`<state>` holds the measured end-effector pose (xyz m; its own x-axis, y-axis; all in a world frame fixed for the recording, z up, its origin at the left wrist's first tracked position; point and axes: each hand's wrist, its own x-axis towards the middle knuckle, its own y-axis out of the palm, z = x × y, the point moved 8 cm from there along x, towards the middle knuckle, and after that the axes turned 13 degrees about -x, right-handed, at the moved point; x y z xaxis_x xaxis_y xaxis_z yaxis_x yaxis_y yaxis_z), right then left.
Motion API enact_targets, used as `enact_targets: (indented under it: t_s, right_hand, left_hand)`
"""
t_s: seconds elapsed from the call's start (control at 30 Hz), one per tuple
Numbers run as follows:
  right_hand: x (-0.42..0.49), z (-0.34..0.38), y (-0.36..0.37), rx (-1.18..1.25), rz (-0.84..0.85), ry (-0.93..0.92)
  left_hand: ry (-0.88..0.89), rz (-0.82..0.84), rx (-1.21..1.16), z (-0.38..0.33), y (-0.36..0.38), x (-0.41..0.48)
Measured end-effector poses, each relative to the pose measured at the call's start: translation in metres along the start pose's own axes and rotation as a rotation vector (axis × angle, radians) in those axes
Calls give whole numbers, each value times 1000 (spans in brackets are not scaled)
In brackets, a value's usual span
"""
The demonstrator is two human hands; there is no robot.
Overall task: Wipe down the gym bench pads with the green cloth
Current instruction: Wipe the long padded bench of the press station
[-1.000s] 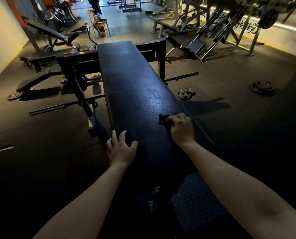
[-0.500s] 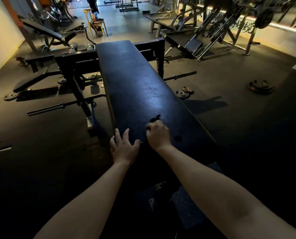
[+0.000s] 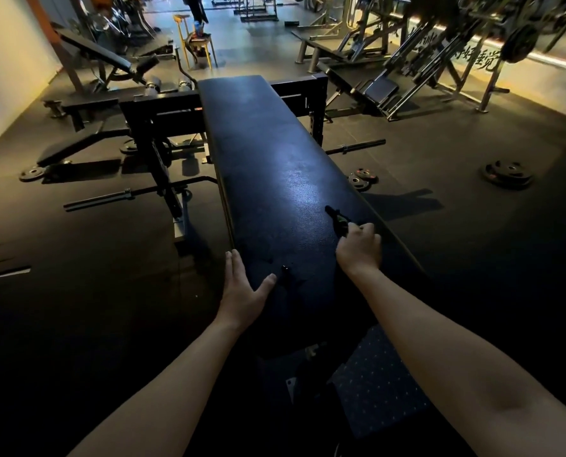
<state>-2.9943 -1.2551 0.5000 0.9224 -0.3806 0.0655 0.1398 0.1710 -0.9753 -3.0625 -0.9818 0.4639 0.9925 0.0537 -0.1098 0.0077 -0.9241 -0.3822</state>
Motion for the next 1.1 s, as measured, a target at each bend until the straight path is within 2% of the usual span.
enact_targets:
  t_s: [0.2,0.33,0.43,0.6,0.67,0.7,0.77,0.8,0.87,0.93,1.0,1.1]
  right_hand:
    - [-43,89,6,10,-33,-249]
    - [-59,112,11,96,39,-332]
    - [-86,139,9,133,96,-492]
    - [-125,178,9,211,255,-756]
    - [-111,170,3,236,238,-734]
    - [-99,160,-2,234,161,-670]
    - [-70,128,-14,182,-14,-457]
    - [-59,111,-15,142,-43,-361]
    - [-50,96,-3,47,37,-252]
    - [-58,102,6,24,101,-247]
    - [-74,122,6,54,93,-311]
    - [-105,155,4,106,96,-445]
  left_hand:
    - [-61,34,-111,16,-4,-15]
    - [-77,69,-149,12,-4,-16]
    - [-81,102,-187,8,-3,-20]
    - [-54,230,-552,8,1,-31]
    - [-72,197,-459,13,-2,-34]
    - [-63,177,-368,15,-5,-36]
    - [-57,143,-274,18,-8,-41]
    - [-82,134,-289,20,-7,-43]
    - [-78,115,-332,21,-7,-48]
    - [-98,111,-337,23,-7,-49]
    - [-123,144,-397,27,-8,-50]
    - [-153,189,-604,34,-10,-54]
